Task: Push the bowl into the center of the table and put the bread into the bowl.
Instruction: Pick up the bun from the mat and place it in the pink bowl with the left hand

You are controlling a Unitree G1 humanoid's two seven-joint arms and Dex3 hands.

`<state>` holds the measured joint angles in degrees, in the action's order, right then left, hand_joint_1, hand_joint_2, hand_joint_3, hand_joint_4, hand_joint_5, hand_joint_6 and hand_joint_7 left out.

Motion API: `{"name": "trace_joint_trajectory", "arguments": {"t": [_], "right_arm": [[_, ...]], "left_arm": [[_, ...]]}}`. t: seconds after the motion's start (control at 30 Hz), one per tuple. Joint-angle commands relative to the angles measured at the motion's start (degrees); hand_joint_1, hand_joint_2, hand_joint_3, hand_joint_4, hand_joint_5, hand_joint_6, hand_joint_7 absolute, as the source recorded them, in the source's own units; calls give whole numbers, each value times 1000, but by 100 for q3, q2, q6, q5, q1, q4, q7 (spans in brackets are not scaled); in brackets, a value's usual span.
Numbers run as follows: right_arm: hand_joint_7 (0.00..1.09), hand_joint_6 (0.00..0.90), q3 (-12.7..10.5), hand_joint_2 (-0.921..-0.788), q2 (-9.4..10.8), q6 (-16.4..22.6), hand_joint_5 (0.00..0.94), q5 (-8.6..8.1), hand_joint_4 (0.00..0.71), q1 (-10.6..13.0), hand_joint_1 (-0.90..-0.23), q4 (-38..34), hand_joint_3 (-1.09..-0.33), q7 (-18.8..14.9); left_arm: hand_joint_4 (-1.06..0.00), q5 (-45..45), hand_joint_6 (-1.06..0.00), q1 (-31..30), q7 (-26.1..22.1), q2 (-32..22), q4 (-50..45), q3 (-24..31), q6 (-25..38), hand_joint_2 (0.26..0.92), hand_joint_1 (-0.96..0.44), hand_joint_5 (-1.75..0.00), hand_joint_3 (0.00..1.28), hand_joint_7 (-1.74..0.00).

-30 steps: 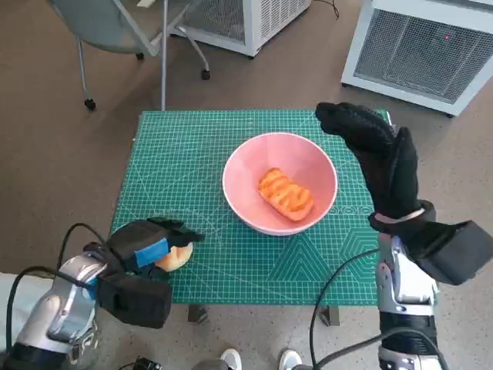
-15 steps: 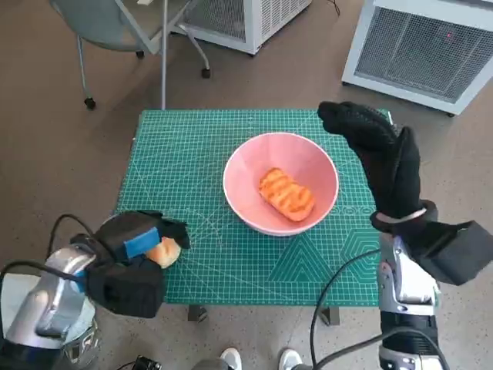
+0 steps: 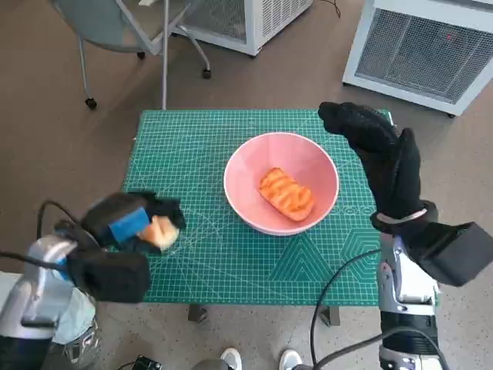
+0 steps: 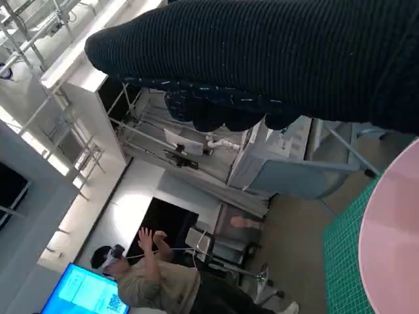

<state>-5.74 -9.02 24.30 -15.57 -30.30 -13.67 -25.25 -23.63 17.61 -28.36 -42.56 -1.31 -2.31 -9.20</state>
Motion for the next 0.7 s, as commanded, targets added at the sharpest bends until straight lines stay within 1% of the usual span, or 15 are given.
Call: {"name": "trace_joint_trajectory", "arguments": {"t": [0.03, 0.27, 0.4, 0.47, 0.63, 0.7], "right_arm": [[476, -1, -3, -921, -53, -63, 1, 18, 96, 43, -664, -121, -701, -40], [475, -1, -3, -921, -54, -93, 1, -16, 96, 15, -664, -140, -701, -73], [475, -1, -8, -921, -61, -95, 0, -21, 96, 9, -664, -137, -701, -85], [475, -1, -10, -921, -61, -108, 0, -27, 95, 4, -664, -137, -701, -88], [474, -1, -10, -921, -67, -134, 0, -26, 95, 6, -664, -116, -702, -90], [474, -1, -18, -921, -74, -141, 0, -30, 95, 14, -664, -103, -702, -92]], "left_arm": [[-734, 268, -614, 464, 31, 116, -375, 204, 281, 919, 3, -1071, 56, -1227], [-779, 305, -653, 1081, 286, 432, -553, 206, 578, 912, 3, -1028, 32, -1179], [-793, 129, -675, 1530, 531, 747, -512, 12, 654, 909, 3, -1025, 23, -1145], [-799, 38, -679, 1746, 668, 882, -378, -108, 572, 908, 2, -1028, 20, -1131], [-803, -299, -682, 2485, 1054, 1125, 351, -540, -34, 908, 2, -1056, 18, -1093], [-805, -466, -681, 2896, 1124, 1237, 770, -790, -290, 908, 1, -1064, 17, -1085]]}}
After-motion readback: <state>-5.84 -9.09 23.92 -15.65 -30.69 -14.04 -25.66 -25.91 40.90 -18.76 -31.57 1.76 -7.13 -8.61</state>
